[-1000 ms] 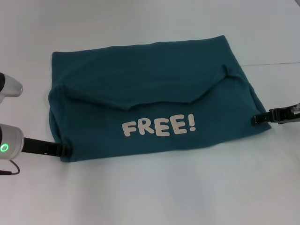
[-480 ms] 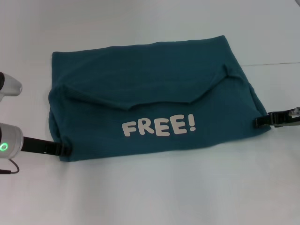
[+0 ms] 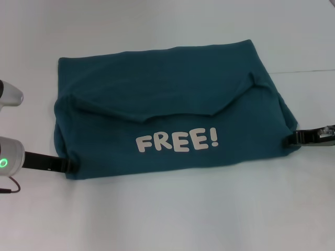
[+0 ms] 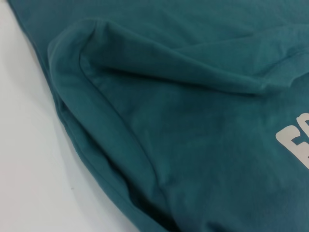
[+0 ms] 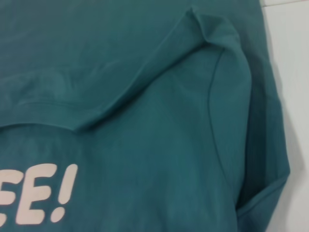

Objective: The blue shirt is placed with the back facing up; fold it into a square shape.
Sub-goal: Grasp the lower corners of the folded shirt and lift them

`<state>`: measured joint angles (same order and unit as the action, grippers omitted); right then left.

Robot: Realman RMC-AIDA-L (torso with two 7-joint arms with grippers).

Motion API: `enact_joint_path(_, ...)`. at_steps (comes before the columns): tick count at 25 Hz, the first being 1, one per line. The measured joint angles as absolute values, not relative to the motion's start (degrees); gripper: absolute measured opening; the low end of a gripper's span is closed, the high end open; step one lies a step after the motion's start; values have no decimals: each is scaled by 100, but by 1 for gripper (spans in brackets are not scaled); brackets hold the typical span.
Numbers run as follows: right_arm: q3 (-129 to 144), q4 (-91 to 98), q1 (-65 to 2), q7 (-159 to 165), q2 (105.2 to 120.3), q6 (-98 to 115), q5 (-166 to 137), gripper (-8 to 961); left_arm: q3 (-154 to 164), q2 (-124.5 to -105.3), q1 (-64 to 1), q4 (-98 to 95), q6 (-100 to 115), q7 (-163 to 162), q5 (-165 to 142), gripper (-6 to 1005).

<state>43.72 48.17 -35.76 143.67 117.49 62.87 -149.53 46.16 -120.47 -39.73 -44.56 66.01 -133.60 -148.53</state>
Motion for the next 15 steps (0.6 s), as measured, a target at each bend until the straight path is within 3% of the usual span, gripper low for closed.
enact_joint_path(5,4368,4874,-3487,14263,11737,6392,-14758,379,4616,-12050,-3966,-4465,6633,-13360,-14838,12)
enact_joint_path(10,4374,4977,-3470,14214,11733,6658,-14738,138,4624,-12050,-3970,-4473,6800,-13360,-14844,13)
enact_joint_path(15,4428,5366,-3472,14193,11726,7501,-14919,85,4595,-12009,-3916,-4715,7401,-13365,-14852,13)
